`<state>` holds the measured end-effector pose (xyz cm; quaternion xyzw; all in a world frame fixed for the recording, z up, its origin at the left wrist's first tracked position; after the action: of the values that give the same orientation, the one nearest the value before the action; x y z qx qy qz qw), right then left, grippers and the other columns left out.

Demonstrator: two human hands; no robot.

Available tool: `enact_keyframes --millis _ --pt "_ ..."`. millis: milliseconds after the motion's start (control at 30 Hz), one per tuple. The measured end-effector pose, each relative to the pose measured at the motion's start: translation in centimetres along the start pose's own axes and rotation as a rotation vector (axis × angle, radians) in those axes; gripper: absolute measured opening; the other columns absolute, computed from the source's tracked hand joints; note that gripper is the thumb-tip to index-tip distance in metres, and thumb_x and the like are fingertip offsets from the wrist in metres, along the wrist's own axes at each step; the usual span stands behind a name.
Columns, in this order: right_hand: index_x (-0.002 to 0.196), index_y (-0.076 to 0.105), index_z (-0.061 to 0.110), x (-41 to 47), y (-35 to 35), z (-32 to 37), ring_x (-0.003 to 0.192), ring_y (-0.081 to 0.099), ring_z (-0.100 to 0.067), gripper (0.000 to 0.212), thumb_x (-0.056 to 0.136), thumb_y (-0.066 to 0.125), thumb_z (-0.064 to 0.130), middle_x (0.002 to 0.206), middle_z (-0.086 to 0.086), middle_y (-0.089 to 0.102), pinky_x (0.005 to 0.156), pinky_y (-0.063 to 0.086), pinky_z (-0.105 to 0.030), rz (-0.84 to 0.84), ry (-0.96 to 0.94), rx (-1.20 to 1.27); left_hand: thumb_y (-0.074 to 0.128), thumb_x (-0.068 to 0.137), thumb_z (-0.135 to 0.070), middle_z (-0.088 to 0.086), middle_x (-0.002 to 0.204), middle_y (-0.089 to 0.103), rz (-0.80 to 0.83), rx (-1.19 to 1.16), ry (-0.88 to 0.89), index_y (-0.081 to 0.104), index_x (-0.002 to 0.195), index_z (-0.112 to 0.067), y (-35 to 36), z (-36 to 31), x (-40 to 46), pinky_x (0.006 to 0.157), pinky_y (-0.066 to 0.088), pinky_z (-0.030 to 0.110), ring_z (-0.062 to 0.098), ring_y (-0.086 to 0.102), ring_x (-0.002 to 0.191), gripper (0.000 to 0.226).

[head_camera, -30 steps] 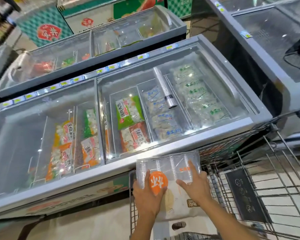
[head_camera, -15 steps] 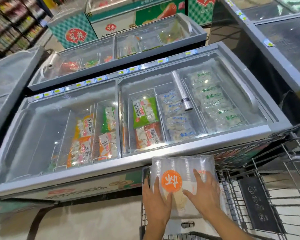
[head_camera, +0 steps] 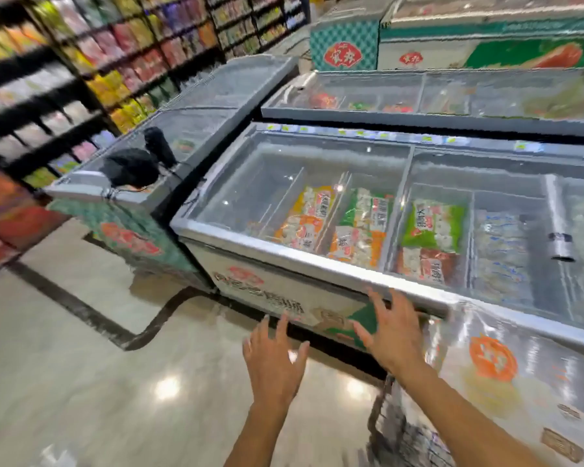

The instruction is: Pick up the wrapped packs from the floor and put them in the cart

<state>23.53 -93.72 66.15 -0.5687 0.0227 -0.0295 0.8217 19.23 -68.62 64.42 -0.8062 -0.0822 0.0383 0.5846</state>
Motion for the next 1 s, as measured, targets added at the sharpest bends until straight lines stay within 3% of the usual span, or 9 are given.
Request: enact_keyframes --millis 67,133,300,533,800,1000 --pt "0.147 0.052 0.023 -0.6 0.9 8.2 0.129 0.048 -0.041 0.078 0.086 0.053 0.072 0.139 -0.024 0.051 0.108 0.044 -0.052 -0.018 -0.146 0.03 0.046 0.095 -0.066 0.007 0.163 0.033 -0.041 0.014 -0.109 0.035 0.155 -0.037 -3.4 6.6 -0.5 0.124 0.015 0.052 0.027 0.028 0.15 0.068" --pt "0.143 0.053 0.023 -1.6 2.6 16.3 0.131 0.047 -0.04 0.073 0.085 0.061 0.068 0.141 -0.022 0.05 0.108 0.042 -0.052 -0.019 -0.285 0.055 0.044 0.095 -0.068 0.004 0.163 0.032 -0.075 0.024 -0.213 0.039 0.153 -0.036 -6.3 13.0 -1.7 0.125 0.012 0.053 0.025 0.026 0.151 0.066" --pt "0.145 0.048 0.027 -5.6 7.8 33.5 0.13 0.046 -0.036 0.078 0.088 0.042 0.079 0.145 -0.016 0.045 0.106 0.045 -0.051 0.06 -0.55 0.065 0.049 0.092 -0.071 0.004 0.157 0.042 -0.239 -0.004 -0.436 0.05 0.147 -0.034 -12.8 27.8 -6.9 0.123 0.015 0.055 0.026 0.034 0.147 0.066" --pt "0.146 0.045 0.025 -11.9 17.8 52.3 0.125 0.049 -0.035 0.079 0.088 0.047 0.079 0.135 -0.015 0.054 0.103 0.044 -0.048 0.225 -0.881 0.097 0.054 0.087 -0.07 0.006 0.151 0.049 -0.416 0.037 -0.781 0.061 0.138 -0.028 -17.6 45.0 -15.8 0.118 0.028 0.055 0.032 0.04 0.142 0.066" --pt "0.155 0.036 0.033 -16.1 28.7 71.0 0.142 0.04 -0.033 0.082 0.088 0.044 0.08 0.155 -0.014 0.043 0.115 0.034 -0.046 0.438 -1.058 0.089 0.066 0.084 -0.065 0.005 0.149 0.052 -0.474 0.076 -1.074 0.062 0.135 -0.027 -18.6 61.0 -18.9 0.111 0.036 0.056 0.033 0.043 0.139 0.064" --pt "0.153 0.04 0.029 -16.8 35.9 82.8 0.137 0.044 -0.032 0.08 0.088 0.046 0.077 0.149 -0.015 0.046 0.112 0.039 -0.045 0.571 -1.179 0.054 0.076 0.08 -0.059 0.01 0.146 0.054 -0.48 0.024 -1.306 0.061 0.136 -0.025 -18.4 70.8 -18.5 0.107 0.04 0.057 0.036 0.045 0.137 0.067"
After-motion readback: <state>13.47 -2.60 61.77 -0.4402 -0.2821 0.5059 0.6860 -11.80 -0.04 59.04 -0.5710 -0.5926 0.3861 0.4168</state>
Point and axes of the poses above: each hand's wrist, its own x-axis towards the middle knuckle, its own y-axis out of the palm, z = x × y, the point moved 9 cm from there along x, towards the middle knuckle
